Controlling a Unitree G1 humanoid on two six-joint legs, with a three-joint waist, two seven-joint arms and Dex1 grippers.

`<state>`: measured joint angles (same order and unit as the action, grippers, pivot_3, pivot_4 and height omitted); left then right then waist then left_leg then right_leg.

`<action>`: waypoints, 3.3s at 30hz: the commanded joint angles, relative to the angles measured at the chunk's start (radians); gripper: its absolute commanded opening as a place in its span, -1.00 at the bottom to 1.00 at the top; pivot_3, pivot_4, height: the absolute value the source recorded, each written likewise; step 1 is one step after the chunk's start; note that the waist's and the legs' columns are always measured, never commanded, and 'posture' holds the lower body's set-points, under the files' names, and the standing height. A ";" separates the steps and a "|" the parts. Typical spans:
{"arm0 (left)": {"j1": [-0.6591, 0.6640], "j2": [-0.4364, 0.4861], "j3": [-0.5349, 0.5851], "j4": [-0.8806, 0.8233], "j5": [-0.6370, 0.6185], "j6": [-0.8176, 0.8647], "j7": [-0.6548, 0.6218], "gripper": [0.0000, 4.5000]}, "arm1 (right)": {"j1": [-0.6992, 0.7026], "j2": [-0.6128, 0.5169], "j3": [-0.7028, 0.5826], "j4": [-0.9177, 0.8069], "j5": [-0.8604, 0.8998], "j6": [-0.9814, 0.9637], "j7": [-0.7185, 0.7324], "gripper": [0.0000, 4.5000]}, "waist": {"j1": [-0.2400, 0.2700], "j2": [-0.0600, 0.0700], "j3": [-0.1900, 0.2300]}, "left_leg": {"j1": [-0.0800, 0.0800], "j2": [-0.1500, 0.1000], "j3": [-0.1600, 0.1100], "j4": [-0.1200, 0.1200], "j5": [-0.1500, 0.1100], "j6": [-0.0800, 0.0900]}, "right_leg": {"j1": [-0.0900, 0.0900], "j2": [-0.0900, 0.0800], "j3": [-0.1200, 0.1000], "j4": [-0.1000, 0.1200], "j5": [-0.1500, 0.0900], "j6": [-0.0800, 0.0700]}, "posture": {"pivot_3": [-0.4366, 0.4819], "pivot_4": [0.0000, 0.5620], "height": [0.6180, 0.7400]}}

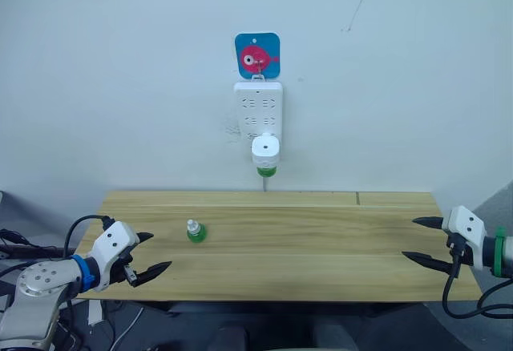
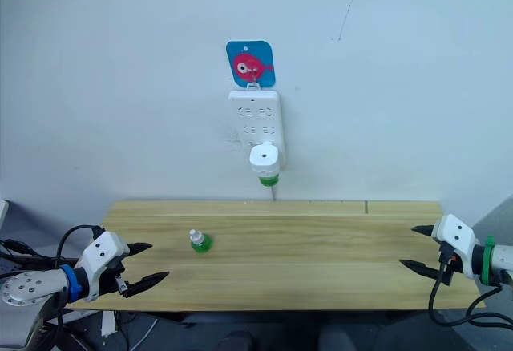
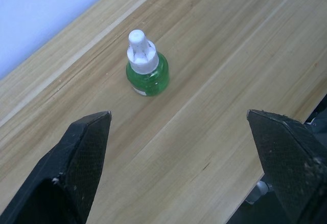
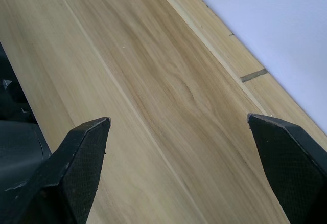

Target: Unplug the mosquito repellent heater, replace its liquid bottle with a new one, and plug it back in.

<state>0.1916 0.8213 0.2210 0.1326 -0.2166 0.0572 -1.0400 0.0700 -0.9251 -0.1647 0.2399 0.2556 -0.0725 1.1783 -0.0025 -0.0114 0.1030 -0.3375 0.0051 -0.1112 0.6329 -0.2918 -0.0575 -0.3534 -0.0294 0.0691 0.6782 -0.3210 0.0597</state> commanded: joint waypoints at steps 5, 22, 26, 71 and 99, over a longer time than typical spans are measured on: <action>0.006 0.021 0.016 -0.046 -0.016 0.010 -0.008 1.00 | 0.010 -0.004 -0.017 -0.040 0.009 0.006 -0.002 1.00 | 0.000 0.000 0.000 | 0.000 0.000 0.000 0.000 0.000 0.000 | 0.000 0.000 0.000 0.000 0.000 0.000 | 0.09 -0.78 0.91; 0.009 0.024 0.047 -0.071 -0.083 0.026 -0.060 1.00 | 0.012 -0.003 -0.014 -0.069 0.007 0.027 -0.005 1.00 | 0.000 0.000 0.000 | 0.000 0.000 0.000 0.000 0.000 0.000 | 0.000 0.000 0.000 0.000 0.000 0.000 | 0.10 -0.77 0.91; 0.004 0.034 0.064 -0.058 -0.128 0.064 -0.101 1.00 | 0.017 -0.003 -0.017 -0.069 0.006 0.026 -0.006 1.00 | 0.000 0.000 0.000 | 0.000 0.000 0.000 0.000 0.000 0.000 | 0.000 0.000 0.000 0.000 0.000 0.000 | 0.09 -0.77 0.91; -0.310 -0.008 0.126 -0.316 -0.312 0.464 0.126 0.50 | -0.026 0.105 -0.231 -0.932 0.512 0.651 -0.468 1.00 | -0.035 -0.003 0.035 | -0.011 0.005 0.000 0.001 -0.001 -0.003 | -0.011 0.005 0.000 0.001 0.000 -0.001 | -0.18 -0.55 0.91; -0.881 -0.244 -0.154 0.269 -0.112 0.151 0.067 0.50 | -0.046 0.151 -0.166 -1.056 0.519 0.678 -0.562 1.00 | -0.087 -0.006 0.084 | -0.027 0.004 -0.003 0.013 -0.001 -0.003 | -0.021 0.005 -0.003 0.002 0.003 0.001 | -0.43 -0.34 0.91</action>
<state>-0.6629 0.5737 0.0542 0.3973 -0.3318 0.2377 -0.9724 0.0219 -0.7771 -0.3127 -0.7835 0.7684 0.6234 0.6230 -0.0891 -0.0174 0.1870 -0.3646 0.0091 -0.1146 0.6456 -0.2932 -0.0603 -0.3745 -0.0239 0.0658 0.6806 -0.3175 0.0607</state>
